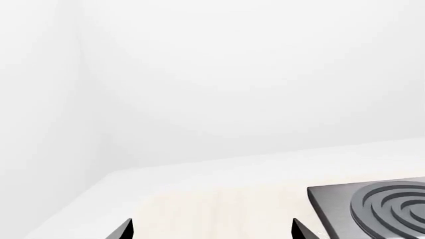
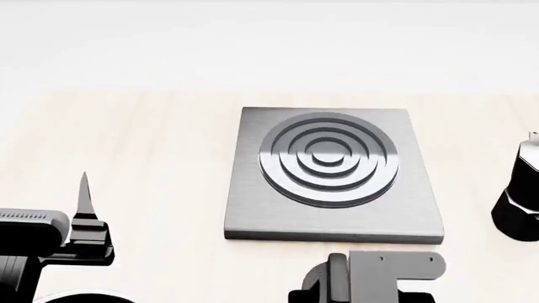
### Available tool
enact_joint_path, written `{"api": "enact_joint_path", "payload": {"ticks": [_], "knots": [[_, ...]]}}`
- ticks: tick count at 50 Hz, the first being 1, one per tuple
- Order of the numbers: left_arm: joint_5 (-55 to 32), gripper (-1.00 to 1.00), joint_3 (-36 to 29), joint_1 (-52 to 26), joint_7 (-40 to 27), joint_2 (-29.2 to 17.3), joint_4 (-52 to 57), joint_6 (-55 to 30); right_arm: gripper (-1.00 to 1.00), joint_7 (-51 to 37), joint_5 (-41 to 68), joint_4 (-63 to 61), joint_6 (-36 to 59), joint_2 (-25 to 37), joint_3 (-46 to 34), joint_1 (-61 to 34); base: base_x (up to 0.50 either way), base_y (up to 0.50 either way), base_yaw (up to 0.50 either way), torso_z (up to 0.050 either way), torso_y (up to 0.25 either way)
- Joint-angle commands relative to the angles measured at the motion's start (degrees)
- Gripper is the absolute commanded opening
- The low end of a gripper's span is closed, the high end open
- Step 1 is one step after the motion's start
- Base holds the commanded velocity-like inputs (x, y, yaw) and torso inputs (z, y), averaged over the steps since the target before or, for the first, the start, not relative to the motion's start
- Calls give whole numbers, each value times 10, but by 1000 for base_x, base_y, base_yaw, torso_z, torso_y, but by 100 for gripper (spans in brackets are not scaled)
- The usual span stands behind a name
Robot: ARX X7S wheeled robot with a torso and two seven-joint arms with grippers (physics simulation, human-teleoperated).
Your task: Turn on the stove.
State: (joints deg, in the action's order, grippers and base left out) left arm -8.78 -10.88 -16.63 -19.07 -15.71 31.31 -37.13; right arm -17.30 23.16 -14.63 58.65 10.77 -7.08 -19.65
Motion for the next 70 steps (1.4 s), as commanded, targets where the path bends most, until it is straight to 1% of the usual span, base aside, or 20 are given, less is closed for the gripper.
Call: {"api": "enact_joint_path", "payload": {"ticks": [1,33,51,70], "knots": [[-2,100,-1,-1,-2,-1,-2,1,100,1,5,13,0,1,-2,-2,0,0,0,0,0],[-8,100,-7,-1,-8,-6,-3,2,100,10,13,75,-31,-4,-6,-10,0,0,0,0,0],[-10,100,-10,-2,-11,-8,-9,7,100,20,3,119,-67,-2,-26,-15,0,0,0,0,0],[-15,100,-10,-3,-14,-11,-6,4,100,1,0,127,-62,3,-25,-16,0,0,0,0,0]]}}
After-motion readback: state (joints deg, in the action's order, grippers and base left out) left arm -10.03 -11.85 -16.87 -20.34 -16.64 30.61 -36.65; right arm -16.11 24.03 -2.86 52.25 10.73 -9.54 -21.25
